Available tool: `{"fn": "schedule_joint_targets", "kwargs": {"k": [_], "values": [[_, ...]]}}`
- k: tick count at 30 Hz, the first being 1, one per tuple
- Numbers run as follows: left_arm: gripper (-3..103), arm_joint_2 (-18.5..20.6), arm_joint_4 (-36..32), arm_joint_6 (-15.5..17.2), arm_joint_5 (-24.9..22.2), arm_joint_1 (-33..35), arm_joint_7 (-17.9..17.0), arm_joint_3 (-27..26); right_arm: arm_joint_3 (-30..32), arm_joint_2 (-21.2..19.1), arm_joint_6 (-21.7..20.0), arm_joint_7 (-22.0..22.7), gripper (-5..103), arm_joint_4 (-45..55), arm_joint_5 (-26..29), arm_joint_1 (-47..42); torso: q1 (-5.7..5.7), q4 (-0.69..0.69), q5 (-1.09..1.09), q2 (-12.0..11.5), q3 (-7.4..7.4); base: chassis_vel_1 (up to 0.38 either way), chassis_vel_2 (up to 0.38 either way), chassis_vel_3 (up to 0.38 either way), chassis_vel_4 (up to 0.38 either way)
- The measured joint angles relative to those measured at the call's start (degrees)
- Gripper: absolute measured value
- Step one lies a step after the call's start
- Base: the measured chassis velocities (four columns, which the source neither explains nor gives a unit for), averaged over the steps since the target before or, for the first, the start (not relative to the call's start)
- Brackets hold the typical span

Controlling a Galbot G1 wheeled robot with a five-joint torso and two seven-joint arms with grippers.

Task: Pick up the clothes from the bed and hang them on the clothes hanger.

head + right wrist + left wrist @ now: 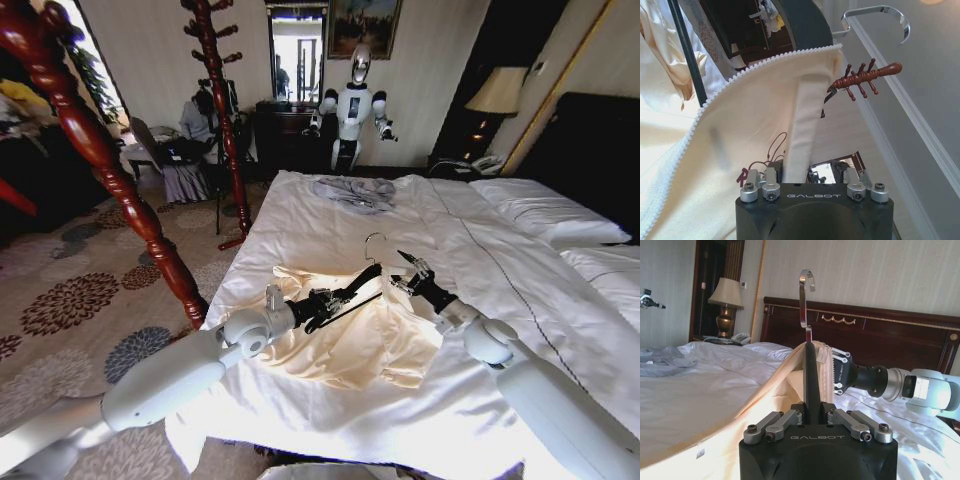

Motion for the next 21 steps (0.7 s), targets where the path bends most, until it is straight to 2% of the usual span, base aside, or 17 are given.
{"fn": "schedule_joint_targets", "kwargs": {"k": [1, 2, 4, 5, 6, 7, 21], "values": [[16, 0.1, 0.0, -0.1, 0.1, -0.1, 0.1, 0.0, 0.0, 0.0, 0.2, 0.0, 56, 0.0, -0.1, 0.1, 0.0, 0.0, 0.0, 0.0, 0.0, 0.0, 0.0, 0.0, 0.0], [16, 0.2, 0.0, -0.1, 0.3, -0.1, 0.1, 0.0, 0.0, 0.0, 0.2, -0.1, 45, -0.1, -0.1, 0.1, 0.0, 0.0, 0.0, 0.0, 0.0, 0.0, 0.0, 0.0, 0.0], [16, 0.4, 0.0, -0.2, 0.5, -0.2, 0.2, -0.1, 0.0, 0.0, 0.4, -0.1, 45, -0.1, -0.1, 0.1, 0.0, 0.0, 0.0, 0.0, 0.0, 0.0, 0.0, 0.0, 0.0], [16, 0.5, 0.0, -0.3, 0.5, -0.3, 0.3, -0.1, 0.0, 0.0, 0.4, -0.1, 34, -0.1, 0.0, 0.1, 0.0, -0.01, 0.0, 0.0, 0.0, 0.0, 0.0, 0.0, 0.0], [16, 0.8, 0.1, -0.5, 0.9, -0.2, 0.5, -0.2, 0.0, 0.0, 0.5, -0.1, 34, -0.1, 0.3, 0.1, 0.0, -0.01, 0.0, 0.0, 0.0, 0.0, 0.0, 0.0, 0.0], [16, 1.1, 0.2, -0.6, 1.2, -0.2, 0.7, -0.3, 0.0, 0.0, 0.5, 0.0, 23, -0.1, 0.6, 0.0, 0.0, 0.0, 0.0, 0.0, 0.0, 0.0, 0.0, 0.0, 0.0], [16, 2.1, 2.3, -1.7, 3.6, 0.3, 1.8, -1.6, -0.1, 0.5, 0.8, 0.9, 20, -0.1, 1.2, -0.4, 0.0, 0.0, 0.0, 0.0, 0.0, 0.0, 0.0, 0.0, 0.0]]}}
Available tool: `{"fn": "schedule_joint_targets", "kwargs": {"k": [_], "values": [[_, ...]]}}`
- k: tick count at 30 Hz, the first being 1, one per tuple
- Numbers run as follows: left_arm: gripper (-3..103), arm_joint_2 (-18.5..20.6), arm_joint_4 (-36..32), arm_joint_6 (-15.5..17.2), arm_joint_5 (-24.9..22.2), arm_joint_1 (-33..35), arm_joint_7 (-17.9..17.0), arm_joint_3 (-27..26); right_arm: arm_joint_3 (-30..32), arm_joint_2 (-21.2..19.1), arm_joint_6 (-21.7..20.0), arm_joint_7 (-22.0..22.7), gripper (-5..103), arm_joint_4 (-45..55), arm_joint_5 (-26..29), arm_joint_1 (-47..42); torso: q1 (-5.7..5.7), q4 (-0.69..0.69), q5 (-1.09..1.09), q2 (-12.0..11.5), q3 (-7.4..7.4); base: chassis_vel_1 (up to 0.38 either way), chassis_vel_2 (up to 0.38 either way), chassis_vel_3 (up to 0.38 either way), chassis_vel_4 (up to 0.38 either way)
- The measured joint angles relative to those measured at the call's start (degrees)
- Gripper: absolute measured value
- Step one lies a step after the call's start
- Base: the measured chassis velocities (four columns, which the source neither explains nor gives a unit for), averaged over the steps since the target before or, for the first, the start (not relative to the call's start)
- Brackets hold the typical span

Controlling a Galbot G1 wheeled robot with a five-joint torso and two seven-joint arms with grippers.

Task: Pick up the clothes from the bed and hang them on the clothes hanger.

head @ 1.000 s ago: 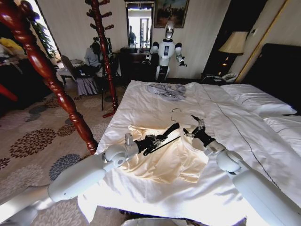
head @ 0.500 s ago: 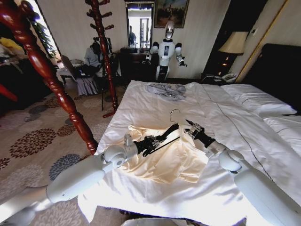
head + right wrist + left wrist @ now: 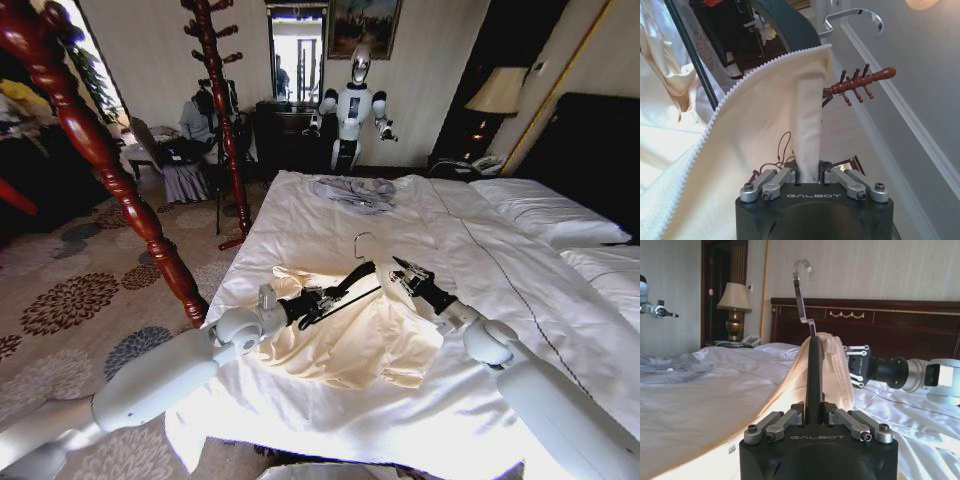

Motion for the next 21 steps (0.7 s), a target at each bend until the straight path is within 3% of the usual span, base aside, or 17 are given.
{"fn": "schedule_joint_targets", "kwargs": {"k": [6, 13, 15, 16, 17, 19, 21], "values": [[16, 0.0, 0.5, -0.2, 0.5, 0.4, 0.1, -0.8, 0.0, 0.3, 0.1, 0.5, 20, -0.2, -0.3, 0.0, 0.0, 0.0, 0.0, 0.0, 0.0, 0.0, 0.0, 0.0, 0.0], [14, 1.0, -2.5, 0.8, 1.4, 1.8, -2.3, -2.5, -0.4, 1.1, 0.2, 1.3, 20, -1.1, -0.9, 0.3, 0.0, 0.0, 0.0, 0.0, 0.0, 0.0, 0.0, 0.0, 0.0], [24, 2.0, -3.2, 1.0, 2.1, 1.9, -3.5, -3.3, -0.4, 1.3, -0.1, 1.5, 20, -2.0, -1.0, 0.3, 0.0, 0.01, 0.0, 0.0, 0.0, 0.0, 0.0, 0.0, 0.0], [24, 2.2, -3.4, 1.0, 2.3, 1.9, -3.5, -3.4, -0.4, 1.4, -0.1, 1.5, 20, -2.0, -1.0, 0.3, 0.0, -0.02, -0.01, 0.0, 0.0, 0.0, 0.0, 0.0, 0.0], [35, 3.0, -4.3, 1.2, 2.7, 2.0, -3.7, -4.2, -0.6, 1.9, 0.0, 1.8, 18, -2.4, -1.0, 0.5, 0.0, -0.01, 0.01, 0.0, 0.0, 0.0, 0.0, 0.0, 0.0], [35, 3.4, -4.8, 1.2, 2.7, 2.1, -3.8, -4.7, -0.6, 2.0, -0.1, 1.9, 18, -2.6, -1.0, 0.6, 0.0, -0.01, 0.0, 0.0, 0.0, 0.0, 0.0, 0.0, 0.0], [47, 4.5, -6.1, 1.4, 2.7, 2.6, -4.1, -6.0, -0.6, 2.4, -0.1, 2.2, 18, -3.0, -1.0, 0.8, 0.0, 0.0, 0.0, 0.0, 0.0, 0.0, 0.0, 0.0, 0.0]]}}
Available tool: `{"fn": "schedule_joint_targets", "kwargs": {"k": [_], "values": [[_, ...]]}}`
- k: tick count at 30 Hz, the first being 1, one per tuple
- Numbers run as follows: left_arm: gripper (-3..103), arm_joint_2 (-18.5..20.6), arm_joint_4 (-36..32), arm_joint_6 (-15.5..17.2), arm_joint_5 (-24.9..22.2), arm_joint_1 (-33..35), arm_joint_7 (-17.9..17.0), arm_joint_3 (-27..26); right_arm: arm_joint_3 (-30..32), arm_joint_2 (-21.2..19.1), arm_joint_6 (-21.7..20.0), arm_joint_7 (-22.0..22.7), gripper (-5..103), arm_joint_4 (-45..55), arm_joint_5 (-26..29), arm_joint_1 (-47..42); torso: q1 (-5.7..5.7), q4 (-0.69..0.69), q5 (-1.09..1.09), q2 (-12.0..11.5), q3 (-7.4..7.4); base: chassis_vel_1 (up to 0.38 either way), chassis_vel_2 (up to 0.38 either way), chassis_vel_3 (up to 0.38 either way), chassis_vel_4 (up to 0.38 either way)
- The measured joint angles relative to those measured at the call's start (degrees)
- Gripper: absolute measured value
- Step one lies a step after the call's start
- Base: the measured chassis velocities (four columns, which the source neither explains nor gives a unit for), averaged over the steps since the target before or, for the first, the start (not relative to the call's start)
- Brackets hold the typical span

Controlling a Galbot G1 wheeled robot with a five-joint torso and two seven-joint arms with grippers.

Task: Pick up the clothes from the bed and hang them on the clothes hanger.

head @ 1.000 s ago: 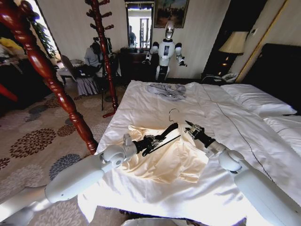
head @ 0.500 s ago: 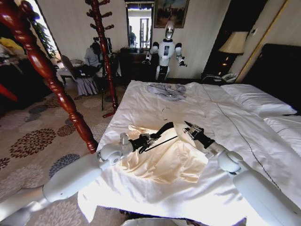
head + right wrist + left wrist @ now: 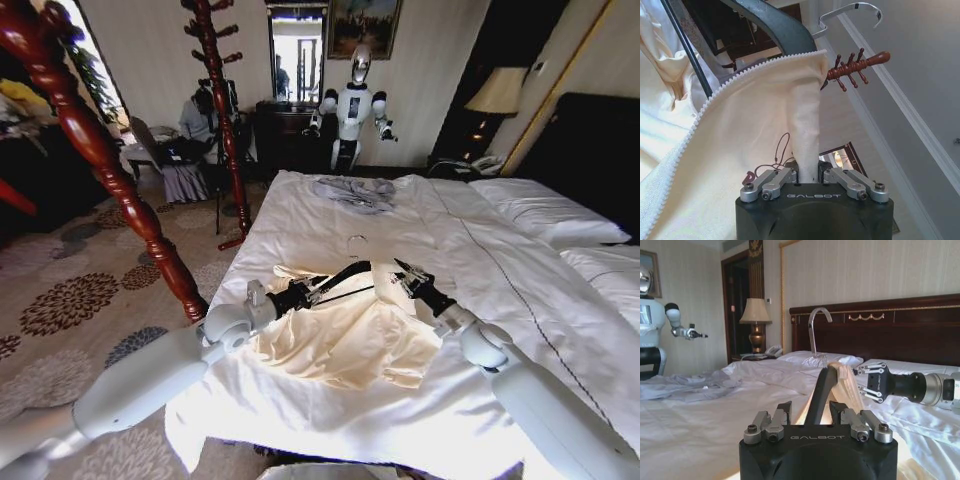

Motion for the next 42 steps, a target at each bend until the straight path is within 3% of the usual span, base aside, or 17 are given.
{"fn": "schedule_joint_targets", "kwargs": {"k": [1, 2, 4, 8, 11, 14, 16, 19, 23, 27, 34, 38, 39, 42], "values": [[47, 0.6, -0.8, 0.0, -0.1, 0.3, -0.2, -0.8, 0.0, 0.1, 0.0, 0.1, 18, -0.2, 0.0, 0.1, 0.0, 0.0, 0.0, 0.0, 0.0, 0.0, 0.0, 0.0, 0.0], [57, 1.6, -2.2, 0.2, -0.3, 1.2, -0.4, -2.3, 0.0, 0.4, -0.2, 0.5, 18, -0.5, 0.1, 0.2, 0.0, 0.0, 0.0, 0.0, 0.0, 0.0, 0.0, 0.0, 0.0], [57, 2.2, -3.0, 0.2, -0.5, 2.0, -0.6, -3.5, 0.0, 0.6, -0.3, 0.8, 18, -0.8, 0.2, 0.3, 0.0, 0.0, -0.01, 0.0, 0.0, 0.0, 0.0, 0.0, 0.0], [79, 4.2, -5.2, 0.5, -1.0, 6.9, -2.2, -10.5, -0.1, 1.5, -1.4, 1.7, 18, -1.3, 1.6, 0.5, 0.0, 0.01, 0.0, 0.0, 0.0, 0.0, 0.0, 0.0, 0.0], [84, 4.5, -5.2, 0.6, -1.2, 8.6, -3.0, -12.6, -0.1, 1.7, -1.6, 1.8, 18, -1.3, 1.9, 0.5, -0.01, 0.01, 0.0, 0.0, 0.0, 0.0, 0.0, 0.0, 0.0], [98, 3.3, -4.1, 1.8, -4.4, 10.8, -7.2, -16.1, -0.2, 1.8, -1.7, 1.9, 18, -1.3, 2.0, 0.4, 0.0, 0.0, 0.0, 0.0, 0.0, 0.0, 0.0, 0.0, 0.0], [98, 3.1, -3.9, 2.0, -4.8, 10.8, -7.7, -16.3, -0.2, 1.8, -1.7, 1.9, 18, -1.3, 2.0, 0.4, 0.0, 0.0, 0.0, 0.0, 0.0, 0.0, 0.0, 0.0, 0.0], [100, -0.1, -0.7, 3.9, -10.6, 10.8, -14.4, -18.8, -0.2, 1.7, -1.7, 1.9, 18, -1.0, 1.9, 0.1, 0.0, -0.01, 0.0, 0.0, 0.0, 0.0, 0.0, 0.0, 0.0], [100, -1.9, 3.6, 5.0, -13.3, 9.6, -16.9, -19.6, 0.2, 1.3, -1.7, 1.9, 18, -0.6, 1.8, -0.6, 0.0, -0.01, 0.0, 0.0, 0.0, 0.0, 0.0, 0.0, 0.0], [100, -2.8, 7.1, 6.0, -14.5, 8.4, -17.1, -19.6, 0.4, 1.0, -1.7, 2.0, 18, -0.4, 1.7, -1.0, 0.0, -0.01, 0.0, 0.0, 0.0, 0.0, 0.0, 0.0, 0.0], [100, -7.5, 16.4, 12.7, -16.7, 2.7, -21.2, -17.6, 0.4, 0.8, -1.2, 2.1, 18, -0.4, 0.5, -0.9, 0.0, -0.01, 0.01, 0.0, 0.0, 0.0, 0.0, 0.0, 0.0], [100, -9.0, 19.4, 14.3, -16.7, 0.5, -20.1, -16.4, 0.4, 0.5, -1.1, 2.1, 18, -0.4, 0.5, -1.0, 0.0, -0.02, 0.01, 0.0, 0.0, 0.0, 0.0, 0.0, 0.0], [100, -9.3, 21.5, 14.6, -15.5, -0.7, -17.3, -15.5, 0.4, 0.4, -1.0, 2.1, 18, -0.4, 0.5, -1.2, 0.0, -0.02, 0.01, 0.0, 0.0, 0.0, 0.0, 0.0, 0.0], [100, -9.7, 23.9, 14.5, -13.7, -2.1, -14.0, -14.4, 0.4, 0.3, -0.9, 2.1, 18, -0.4, 0.4, -1.3, 0.0, 0.0, 0.01, 0.0, 0.0, 0.0, 0.0, 0.0, 0.0]]}}
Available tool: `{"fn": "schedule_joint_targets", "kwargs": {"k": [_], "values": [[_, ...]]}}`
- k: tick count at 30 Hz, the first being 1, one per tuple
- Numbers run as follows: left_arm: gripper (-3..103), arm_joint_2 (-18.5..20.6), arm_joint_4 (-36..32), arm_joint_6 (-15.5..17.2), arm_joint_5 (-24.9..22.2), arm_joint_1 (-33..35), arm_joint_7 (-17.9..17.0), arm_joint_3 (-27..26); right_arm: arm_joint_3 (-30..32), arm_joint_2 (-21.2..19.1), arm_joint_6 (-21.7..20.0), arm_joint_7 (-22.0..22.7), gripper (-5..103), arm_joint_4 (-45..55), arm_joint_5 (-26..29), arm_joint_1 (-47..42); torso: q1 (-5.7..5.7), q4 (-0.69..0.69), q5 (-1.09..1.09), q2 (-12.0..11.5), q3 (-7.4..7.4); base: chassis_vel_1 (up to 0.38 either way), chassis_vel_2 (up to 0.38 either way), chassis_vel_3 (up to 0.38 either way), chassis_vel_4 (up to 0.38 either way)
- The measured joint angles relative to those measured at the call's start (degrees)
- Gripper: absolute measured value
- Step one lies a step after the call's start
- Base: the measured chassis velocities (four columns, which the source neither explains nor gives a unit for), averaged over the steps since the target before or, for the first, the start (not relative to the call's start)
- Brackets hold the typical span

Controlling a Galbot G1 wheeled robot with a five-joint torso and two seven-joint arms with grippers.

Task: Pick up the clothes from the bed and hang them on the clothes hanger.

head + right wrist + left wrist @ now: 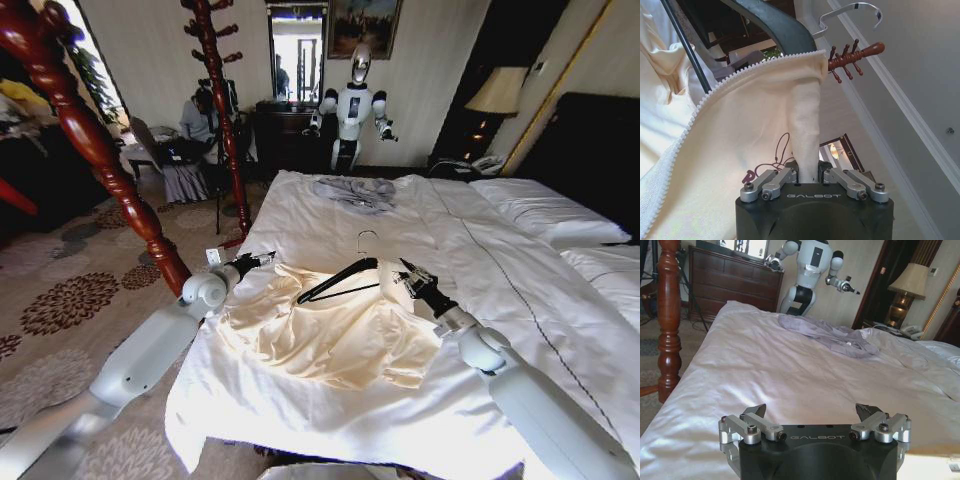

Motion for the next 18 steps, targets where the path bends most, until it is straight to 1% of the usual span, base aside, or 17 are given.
{"fn": "schedule_joint_targets", "kwargs": {"k": [2, 3, 4, 5, 7, 9, 10, 11, 12, 13, 14, 15, 16, 17, 18], "values": [[100, -0.5, 1.7, 0.0, 0.4, -1.1, 1.7, 0.6, 0.0, -0.1, 0.1, 0.0, 18, 0.0, 0.0, 0.0, 0.0, 0.0, 0.0, 0.0, 0.0, 0.0, 0.0, 0.0, 0.0], [100, -1.0, 3.7, 0.0, 0.5, -2.6, 3.5, 1.4, 0.1, -0.2, 0.1, 0.0, 18, 0.0, 0.0, -0.1, 0.0, 0.0, 0.0, 0.0, 0.0, 0.0, 0.0, 0.0, 0.0], [100, -1.2, 4.5, 0.1, 0.7, -3.3, 4.4, 1.9, 0.2, -0.2, 0.1, 0.1, 18, 0.2, 0.0, -0.2, 0.0, 0.0, 0.0, 0.0, 0.0, 0.0, 0.0, 0.0, 0.0], [100, -1.2, 4.5, 0.1, 0.7, -3.3, 4.4, 1.9, 0.2, -0.2, 0.1, 0.1, 18, 0.2, 0.0, -0.2, 0.0, 0.0, 0.0, 0.0, 0.0, 0.0, 0.0, 0.0, 0.0], [100, -1.4, 5.8, 0.2, 1.0, -4.4, 5.9, 2.6, 0.3, -0.4, 0.1, 0.2, 18, 0.5, 0.0, -0.4, 0.0, -0.02, 0.0, 0.0, 0.0, 0.0, 0.0, 0.0, 0.0], [100, -2.5, 10.8, 0.5, 1.9, -7.4, 9.4, 4.6, 0.6, -0.5, 0.5, 1.1, 18, 1.3, -0.8, -0.9, 0.0, -0.01, -0.01, 0.0, 0.0, 0.0, 0.0, 0.0, 0.0], [100, -2.5, 10.8, 0.5, 1.9, -7.4, 9.4, 4.6, 0.6, -0.5, 0.5, 1.1, 18, 1.3, -0.8, -0.9, 0.0, -0.01, -0.01, 0.0, 0.0, 0.0, 0.0, 0.0, 0.0], [103, -3.0, 12.2, 0.7, 1.9, -8.1, 9.9, 5.0, 0.8, -0.4, 0.7, 1.3, 18, 1.3, -1.0, -0.9, 0.0, -0.01, -0.01, 0.0, 0.0, 0.0, 0.0, 0.0, 0.0], [103, -3.3, 13.3, 0.9, 1.9, -8.5, 10.2, 5.1, 0.8, -0.4, 0.7, 1.3, 18, 1.4, -1.1, -0.9, 0.0, 0.0, -0.01, 0.0, 0.0, 0.0, 0.0, 0.0, 0.0], [100, -4.6, 16.5, 1.8, 1.4, -9.6, 10.3, 5.3, 1.0, -0.3, 0.9, 1.3, 18, 1.4, -1.5, -0.9, 0.0, 0.0, 0.0, 0.0, 0.0, 0.0, 0.0, 0.0, 0.0], [99, -5.6, 18.7, 2.7, 0.8, -10.1, 10.1, 5.4, 1.0, -0.3, 1.1, 1.3, 18, 1.3, -1.7, -0.9, 0.0, 0.0, -0.01, 0.0, 0.0, 0.0, 0.0, 0.0, 0.0], [99, -5.6, 18.7, 2.7, 0.8, -10.1, 10.1, 5.4, 1.0, -0.3, 1.1, 1.3, 18, 1.3, -1.7, -0.9, 0.0, 0.0, -0.01, 0.0, 0.0, 0.0, 0.0, 0.0, 0.0], [99, -6.7, 21.1, 3.8, 0.0, -10.8, 9.7, 5.3, 1.0, -0.2, 1.2, 1.3, 18, 1.3, -1.8, -0.9, 0.0, -0.01, -0.01, 0.0, 0.0, 0.0, 0.0, 0.0, 0.0], [99, -7.1, 21.9, 4.2, -0.2, -11.0, 9.5, 5.2, 1.0, -0.2, 1.3, 1.3, 18, 1.2, -1.9, -0.9, 0.0, -0.02, -0.01, 0.0, 0.0, 0.0, 0.0, 0.0, 0.0], [99, -8.8, 25.1, 5.5, -0.8, -12.0, 9.1, 4.6, 1.0, -0.1, 1.4, 1.3, 18, 1.2, -2.0, -0.9, 0.0, -0.01, -0.01, 0.0, 0.0, 0.0, 0.0, 0.0, 0.0]]}}
